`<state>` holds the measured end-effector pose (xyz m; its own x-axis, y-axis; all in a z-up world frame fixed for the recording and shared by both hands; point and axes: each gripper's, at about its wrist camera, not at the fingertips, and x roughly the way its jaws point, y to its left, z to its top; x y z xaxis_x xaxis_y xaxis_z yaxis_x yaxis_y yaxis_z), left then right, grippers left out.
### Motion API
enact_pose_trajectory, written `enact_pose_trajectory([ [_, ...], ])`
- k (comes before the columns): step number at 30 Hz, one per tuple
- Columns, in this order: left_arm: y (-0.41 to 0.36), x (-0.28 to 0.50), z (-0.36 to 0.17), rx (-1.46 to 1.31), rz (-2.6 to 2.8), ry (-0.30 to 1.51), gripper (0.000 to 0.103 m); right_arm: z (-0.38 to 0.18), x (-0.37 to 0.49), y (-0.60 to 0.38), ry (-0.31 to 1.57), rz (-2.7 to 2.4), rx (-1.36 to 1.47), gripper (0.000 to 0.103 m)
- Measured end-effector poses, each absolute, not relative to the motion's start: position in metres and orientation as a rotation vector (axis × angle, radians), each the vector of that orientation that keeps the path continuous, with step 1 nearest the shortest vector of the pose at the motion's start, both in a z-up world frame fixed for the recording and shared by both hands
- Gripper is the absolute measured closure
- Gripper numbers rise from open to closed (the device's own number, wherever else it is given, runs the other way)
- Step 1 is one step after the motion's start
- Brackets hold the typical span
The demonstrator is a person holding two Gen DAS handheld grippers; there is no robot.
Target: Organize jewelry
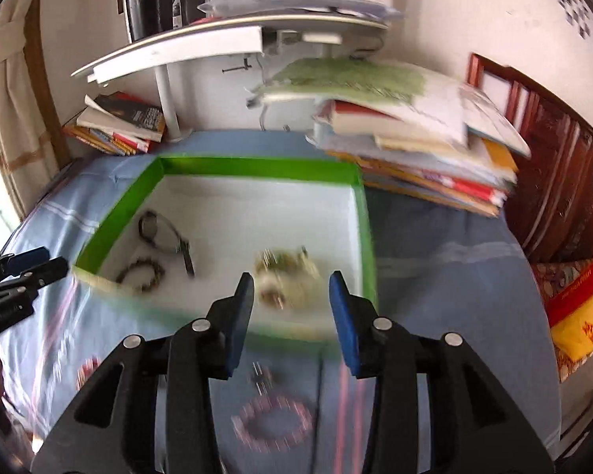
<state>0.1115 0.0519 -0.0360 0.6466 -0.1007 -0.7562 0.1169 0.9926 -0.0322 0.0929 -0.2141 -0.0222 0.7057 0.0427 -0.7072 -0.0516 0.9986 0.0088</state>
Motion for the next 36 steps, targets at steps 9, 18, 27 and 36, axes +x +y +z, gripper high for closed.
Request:
enact_pose_trajectory([
  [9,0.074,0.061,-0.086,-0.023,-0.090,1.023,0.059,-0.064,0.069,-0.220,0.920,0.048,0.037,0.063],
  [18,0.055,0.041,-0.106,-0.010,-0.130,1.056,0.056,-0.080,0.078,-0.146,0.975,0.213,-0.094,0.063],
  [27,0.045,0.050,-0.107,0.041,-0.140,1.036,0.052,-0.088,0.087,-0.159,1.010,0.146,-0.061,0.063],
  [36,0.038,0.050,-0.109,0.076,-0.132,1.024,0.050,-0.086,0.087,-0.184,1.002,0.039,-0.069,0.062],
])
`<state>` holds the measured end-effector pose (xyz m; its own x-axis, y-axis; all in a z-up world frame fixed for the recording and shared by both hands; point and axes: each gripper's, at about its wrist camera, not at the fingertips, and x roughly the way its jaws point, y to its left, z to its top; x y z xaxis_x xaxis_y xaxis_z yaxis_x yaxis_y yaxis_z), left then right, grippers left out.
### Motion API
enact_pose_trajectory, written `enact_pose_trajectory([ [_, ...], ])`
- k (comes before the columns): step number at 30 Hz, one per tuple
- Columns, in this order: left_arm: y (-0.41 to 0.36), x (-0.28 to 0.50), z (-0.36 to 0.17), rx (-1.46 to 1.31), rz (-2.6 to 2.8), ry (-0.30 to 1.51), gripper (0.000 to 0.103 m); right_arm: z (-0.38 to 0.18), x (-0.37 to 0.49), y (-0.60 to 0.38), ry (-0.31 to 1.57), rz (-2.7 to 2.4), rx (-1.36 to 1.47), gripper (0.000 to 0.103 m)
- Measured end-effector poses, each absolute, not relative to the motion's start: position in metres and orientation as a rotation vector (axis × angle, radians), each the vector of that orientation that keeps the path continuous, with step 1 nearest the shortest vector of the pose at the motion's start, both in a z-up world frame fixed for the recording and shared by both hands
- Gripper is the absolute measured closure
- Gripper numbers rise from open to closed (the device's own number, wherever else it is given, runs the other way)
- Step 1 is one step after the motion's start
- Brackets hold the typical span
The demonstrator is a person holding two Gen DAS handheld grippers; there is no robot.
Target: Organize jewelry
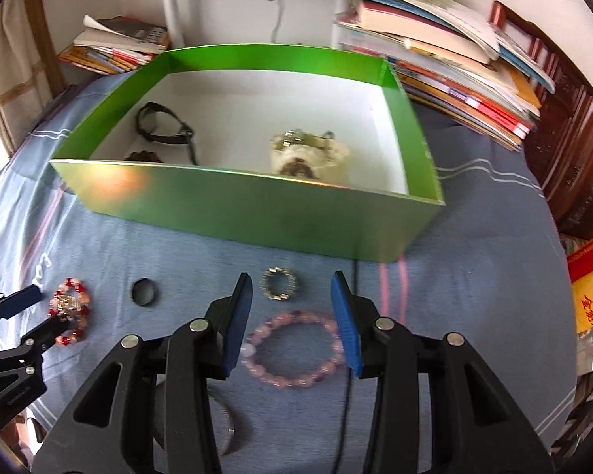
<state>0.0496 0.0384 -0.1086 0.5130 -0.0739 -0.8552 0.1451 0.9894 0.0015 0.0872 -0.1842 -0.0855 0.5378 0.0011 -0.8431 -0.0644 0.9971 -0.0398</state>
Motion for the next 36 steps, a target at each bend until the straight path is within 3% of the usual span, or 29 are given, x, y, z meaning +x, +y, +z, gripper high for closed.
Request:
enact_pose_trajectory([
  [29,0.035,0.053,-0.111,0.093,-0.130,1.026,0.045,-0.104,0.078,-0.225,1.049,-0.079,-0.001,0.061],
  [36,0.033,0.054,-0.111,0.094,-0.135,1.031,0.044,-0.105,0.073,-0.226,1.055,-0.074,0.009,0.056],
])
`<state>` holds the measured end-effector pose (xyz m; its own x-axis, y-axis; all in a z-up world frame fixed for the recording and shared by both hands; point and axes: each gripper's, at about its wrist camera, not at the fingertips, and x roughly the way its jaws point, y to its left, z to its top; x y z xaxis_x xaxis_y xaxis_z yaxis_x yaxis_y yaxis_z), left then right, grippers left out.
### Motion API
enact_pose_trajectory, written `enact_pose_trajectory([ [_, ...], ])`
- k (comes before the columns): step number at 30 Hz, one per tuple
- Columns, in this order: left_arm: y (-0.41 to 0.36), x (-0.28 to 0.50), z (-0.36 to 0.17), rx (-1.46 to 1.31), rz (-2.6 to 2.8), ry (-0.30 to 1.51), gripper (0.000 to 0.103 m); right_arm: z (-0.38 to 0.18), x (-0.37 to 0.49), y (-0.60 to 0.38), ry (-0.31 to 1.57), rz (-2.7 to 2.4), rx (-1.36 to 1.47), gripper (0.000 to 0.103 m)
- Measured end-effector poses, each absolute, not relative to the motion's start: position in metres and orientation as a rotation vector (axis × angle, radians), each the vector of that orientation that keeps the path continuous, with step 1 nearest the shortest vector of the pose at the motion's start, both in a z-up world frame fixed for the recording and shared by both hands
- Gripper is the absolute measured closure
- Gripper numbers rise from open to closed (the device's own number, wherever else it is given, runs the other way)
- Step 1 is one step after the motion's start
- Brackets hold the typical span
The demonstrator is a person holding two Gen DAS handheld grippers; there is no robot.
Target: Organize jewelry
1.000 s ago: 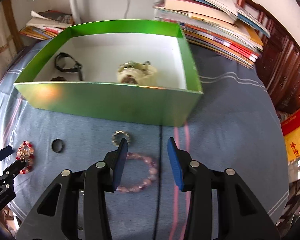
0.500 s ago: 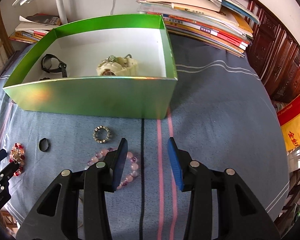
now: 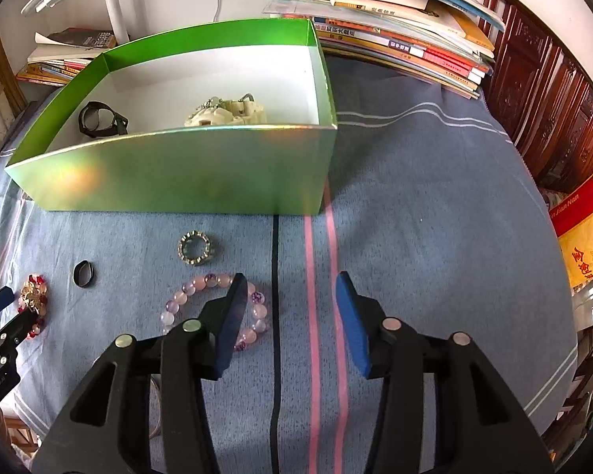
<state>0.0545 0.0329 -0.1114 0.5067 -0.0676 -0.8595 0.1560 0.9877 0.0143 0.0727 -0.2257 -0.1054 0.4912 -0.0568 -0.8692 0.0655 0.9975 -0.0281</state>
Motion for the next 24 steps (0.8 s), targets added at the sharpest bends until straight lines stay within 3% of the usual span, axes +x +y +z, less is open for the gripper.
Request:
enact_pose_trajectory([
  [20,0.031,0.056,-0.111,0.094,-0.136,1.032,0.041,-0.113,0.069,-0.207,1.056,-0.040,-0.025,0.056],
  [22,0.031,0.056,-0.111,0.094,-0.136,1.032,0.040,-0.113,0.068,-0.205,1.051,-0.032,-0.036,0.064],
  [24,0.031,0.056,-0.111,0.094,-0.136,1.032,0.040,-0.113,0.067,-0.198,1.047,0.004,-0.044,0.082],
])
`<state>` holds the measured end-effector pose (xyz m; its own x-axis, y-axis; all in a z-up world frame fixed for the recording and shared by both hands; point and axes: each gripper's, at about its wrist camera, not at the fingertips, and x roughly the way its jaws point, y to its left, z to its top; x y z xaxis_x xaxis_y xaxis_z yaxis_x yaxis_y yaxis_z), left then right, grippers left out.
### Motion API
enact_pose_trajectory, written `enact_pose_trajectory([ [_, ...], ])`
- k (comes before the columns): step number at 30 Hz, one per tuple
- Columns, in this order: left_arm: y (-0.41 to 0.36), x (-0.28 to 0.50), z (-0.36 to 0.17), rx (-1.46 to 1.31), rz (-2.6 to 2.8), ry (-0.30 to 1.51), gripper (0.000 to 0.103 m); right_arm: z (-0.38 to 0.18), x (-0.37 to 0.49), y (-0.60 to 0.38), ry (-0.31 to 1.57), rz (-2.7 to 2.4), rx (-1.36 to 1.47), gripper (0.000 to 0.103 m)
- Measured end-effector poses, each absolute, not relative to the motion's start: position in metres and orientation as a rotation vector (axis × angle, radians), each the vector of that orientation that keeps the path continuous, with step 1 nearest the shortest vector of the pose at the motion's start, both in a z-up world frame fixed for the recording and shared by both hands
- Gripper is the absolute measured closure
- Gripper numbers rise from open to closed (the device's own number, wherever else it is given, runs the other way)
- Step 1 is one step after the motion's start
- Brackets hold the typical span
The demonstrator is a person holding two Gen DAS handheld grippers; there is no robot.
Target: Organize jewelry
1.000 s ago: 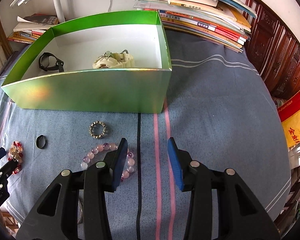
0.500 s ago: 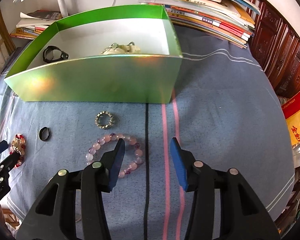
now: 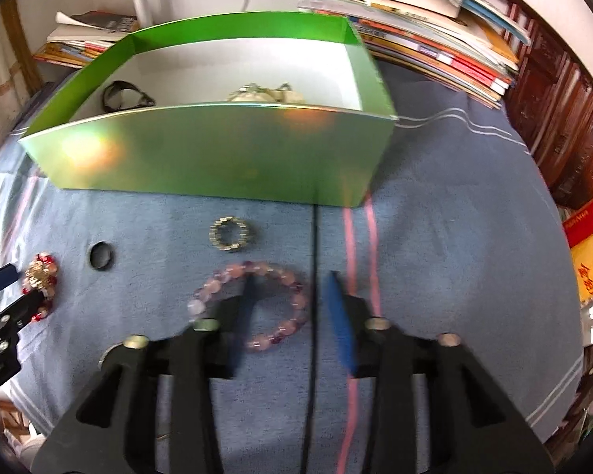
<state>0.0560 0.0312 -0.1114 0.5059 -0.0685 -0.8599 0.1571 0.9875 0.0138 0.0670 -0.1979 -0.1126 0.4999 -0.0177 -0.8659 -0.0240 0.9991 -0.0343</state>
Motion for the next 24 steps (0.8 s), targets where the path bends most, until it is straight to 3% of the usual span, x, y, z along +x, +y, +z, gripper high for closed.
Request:
enact_pose_trajectory([
  [3,0.031,0.056,-0.111,0.094,-0.136,1.031,0.040,-0.113,0.066,-0.193,1.041,0.014,-0.071,0.091],
  [10,0.032,0.056,-0.111,0.092,-0.136,1.032,0.041,-0.111,0.063,-0.191,1.033,0.033,-0.064,0.095],
  [16,0.029,0.053,-0.108,0.091,-0.153,1.022,0.073,-0.114,0.062,-0.194,1.040,0.024,-0.052,0.095],
  [18,0.029,0.053,-0.107,0.086,-0.158,1.020,0.094,-0.114,0.061,-0.194,1.038,0.025,-0.050,0.095],
  [24,0.037,0.051,-0.096,0.039,-0.177,0.985,0.095,-0.115,0.061,-0.194,1.034,0.020,-0.046,0.095],
])
